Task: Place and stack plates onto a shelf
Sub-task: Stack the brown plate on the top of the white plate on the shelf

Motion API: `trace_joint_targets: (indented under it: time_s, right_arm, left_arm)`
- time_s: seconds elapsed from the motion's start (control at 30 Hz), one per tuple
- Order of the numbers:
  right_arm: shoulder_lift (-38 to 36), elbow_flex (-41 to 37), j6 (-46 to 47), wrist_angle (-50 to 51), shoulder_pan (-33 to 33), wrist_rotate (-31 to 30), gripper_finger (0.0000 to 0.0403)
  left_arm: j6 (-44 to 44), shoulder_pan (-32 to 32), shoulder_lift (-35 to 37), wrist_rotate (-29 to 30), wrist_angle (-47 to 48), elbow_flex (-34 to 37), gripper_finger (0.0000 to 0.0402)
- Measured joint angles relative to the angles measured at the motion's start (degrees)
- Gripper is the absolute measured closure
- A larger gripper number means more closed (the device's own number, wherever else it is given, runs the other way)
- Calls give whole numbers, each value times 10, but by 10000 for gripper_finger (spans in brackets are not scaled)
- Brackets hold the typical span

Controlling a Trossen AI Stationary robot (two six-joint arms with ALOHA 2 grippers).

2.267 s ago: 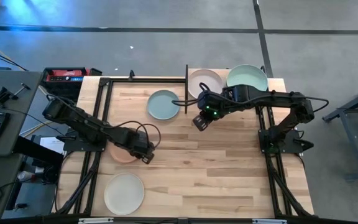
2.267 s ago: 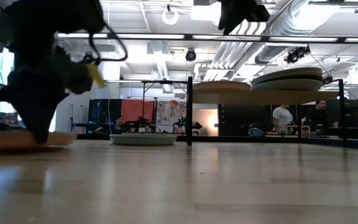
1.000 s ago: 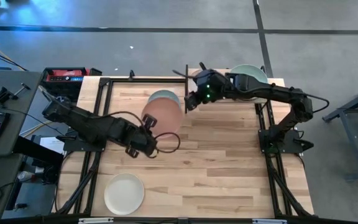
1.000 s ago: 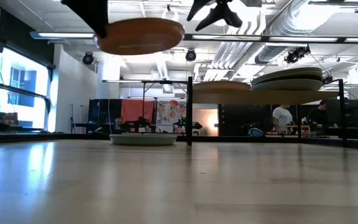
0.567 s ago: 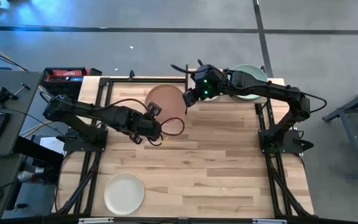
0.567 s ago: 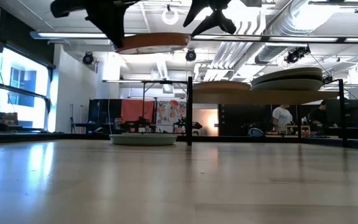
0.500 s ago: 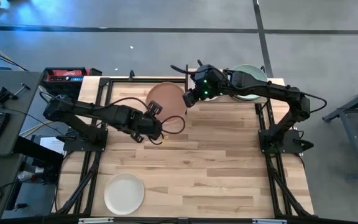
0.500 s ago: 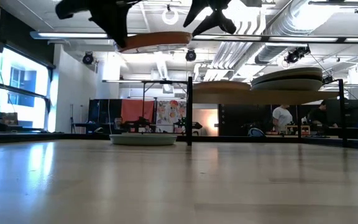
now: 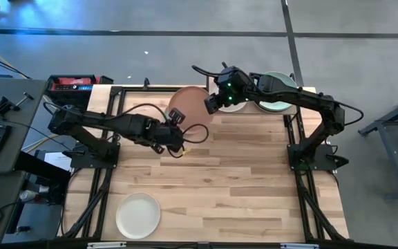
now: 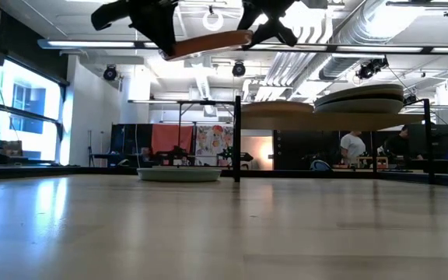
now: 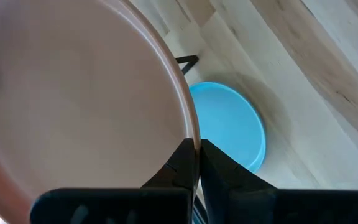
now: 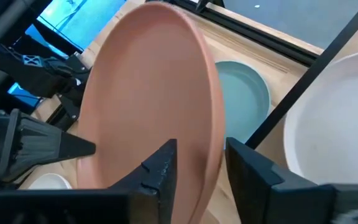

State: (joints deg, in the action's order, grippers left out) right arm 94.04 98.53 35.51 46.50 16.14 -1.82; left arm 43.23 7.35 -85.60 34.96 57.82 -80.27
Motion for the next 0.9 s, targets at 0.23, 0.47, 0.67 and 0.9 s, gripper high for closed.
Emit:
trace_joint_targets:
  time_s: [0.23,0.47,0.67,0.9]
  right_arm:
    - [0,0,-9,2,1,0,383]
    - [0,0,3,21,1,-3,398]
    - [0,0,14,26,0,-3,401]
    - [0,0,23,27,0,-3,402]
  left_arm:
    - [5,-6,0,-1,-6,0,401]
    - [6,-5,0,-2,-12,0,397]
    - [3,-5,0,-2,-15,0,374]
    - [-63,-6,0,-1,-17,0,327]
